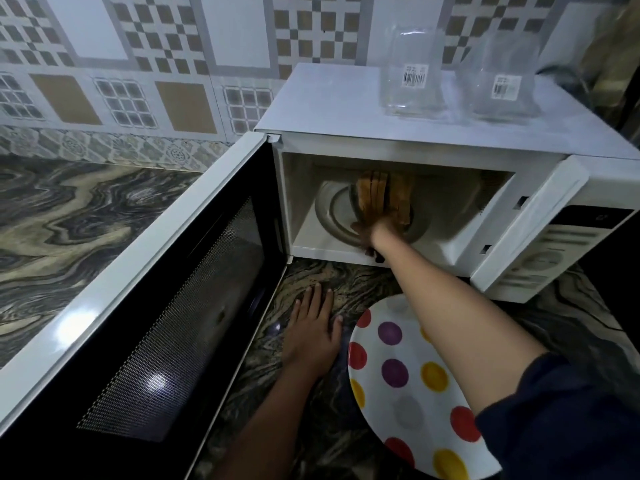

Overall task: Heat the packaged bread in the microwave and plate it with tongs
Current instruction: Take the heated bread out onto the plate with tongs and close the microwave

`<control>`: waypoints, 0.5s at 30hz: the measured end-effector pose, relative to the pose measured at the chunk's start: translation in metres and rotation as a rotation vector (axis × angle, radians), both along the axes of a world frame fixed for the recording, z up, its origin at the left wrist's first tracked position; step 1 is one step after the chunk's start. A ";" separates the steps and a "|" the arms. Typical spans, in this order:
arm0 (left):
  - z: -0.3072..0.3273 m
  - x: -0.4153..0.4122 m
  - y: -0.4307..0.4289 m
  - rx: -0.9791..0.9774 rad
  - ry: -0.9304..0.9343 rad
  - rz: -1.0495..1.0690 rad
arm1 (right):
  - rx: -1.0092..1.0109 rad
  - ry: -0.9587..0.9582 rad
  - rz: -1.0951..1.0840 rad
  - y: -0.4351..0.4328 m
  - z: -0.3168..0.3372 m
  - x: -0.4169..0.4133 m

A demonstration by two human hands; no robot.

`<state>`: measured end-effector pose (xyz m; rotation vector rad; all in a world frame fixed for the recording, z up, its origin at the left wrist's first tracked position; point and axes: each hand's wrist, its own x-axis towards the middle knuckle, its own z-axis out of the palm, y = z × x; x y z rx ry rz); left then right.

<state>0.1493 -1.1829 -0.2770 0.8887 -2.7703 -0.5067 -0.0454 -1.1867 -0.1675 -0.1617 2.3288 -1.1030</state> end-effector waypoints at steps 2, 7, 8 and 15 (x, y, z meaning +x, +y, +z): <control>0.001 0.001 0.000 -0.006 -0.001 0.001 | -0.008 0.024 -0.012 -0.004 0.003 -0.003; 0.002 0.001 0.001 0.003 0.015 0.009 | 0.047 0.070 0.143 -0.016 0.003 -0.002; 0.002 0.001 0.001 0.002 0.011 0.009 | 0.022 0.035 0.117 -0.017 0.003 -0.003; 0.001 0.000 0.000 0.001 0.000 0.010 | -0.053 0.058 0.001 -0.007 -0.005 -0.010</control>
